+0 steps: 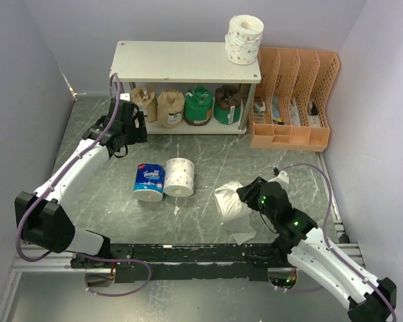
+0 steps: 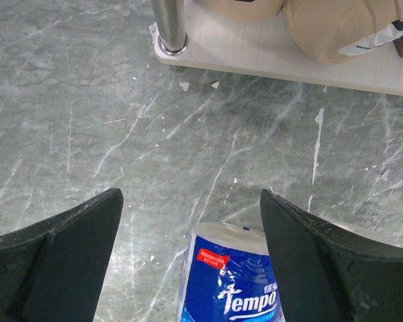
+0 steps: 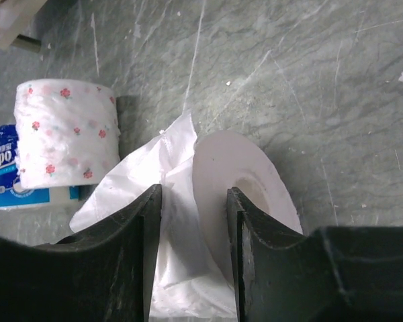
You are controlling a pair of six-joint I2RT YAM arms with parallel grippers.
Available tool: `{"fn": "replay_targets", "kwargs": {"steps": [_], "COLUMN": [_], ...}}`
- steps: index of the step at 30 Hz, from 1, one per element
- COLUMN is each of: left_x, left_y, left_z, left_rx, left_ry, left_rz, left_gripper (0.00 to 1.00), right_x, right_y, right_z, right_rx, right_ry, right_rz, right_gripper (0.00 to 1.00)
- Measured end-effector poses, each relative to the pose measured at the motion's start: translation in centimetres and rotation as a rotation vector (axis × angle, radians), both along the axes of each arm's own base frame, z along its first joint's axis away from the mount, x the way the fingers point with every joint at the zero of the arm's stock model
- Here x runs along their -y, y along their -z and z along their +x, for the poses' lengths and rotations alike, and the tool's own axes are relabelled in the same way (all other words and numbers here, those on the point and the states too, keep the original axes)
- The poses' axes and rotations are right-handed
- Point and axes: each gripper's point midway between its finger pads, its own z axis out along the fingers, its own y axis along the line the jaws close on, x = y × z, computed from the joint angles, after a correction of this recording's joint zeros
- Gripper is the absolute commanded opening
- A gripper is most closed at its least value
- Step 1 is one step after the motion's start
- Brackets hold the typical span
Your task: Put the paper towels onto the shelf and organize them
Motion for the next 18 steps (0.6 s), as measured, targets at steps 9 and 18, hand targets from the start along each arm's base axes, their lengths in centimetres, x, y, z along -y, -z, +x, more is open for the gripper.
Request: {"fn": "replay_targets", "kwargs": {"steps": [9, 18], "left_x": [0.0, 0.0], "left_y": [0.2, 0.2], "left_z": [0.0, 0.0], "left_rx": [-0.004, -0.005], "left_ry": [0.000, 0.000], "left_rz": [0.001, 0.002], "left_gripper": [0.94, 0.94], "right_x": [-2.1, -3.1], "right_y": [-12.2, -15.1], "right_z": [3.8, 7.0], "right_rx": [0.135, 0.124], "right_ry": [-0.089, -0.168], "right_rz": [-0.115, -0.340], "right_gripper": [0.00, 0.81]}}
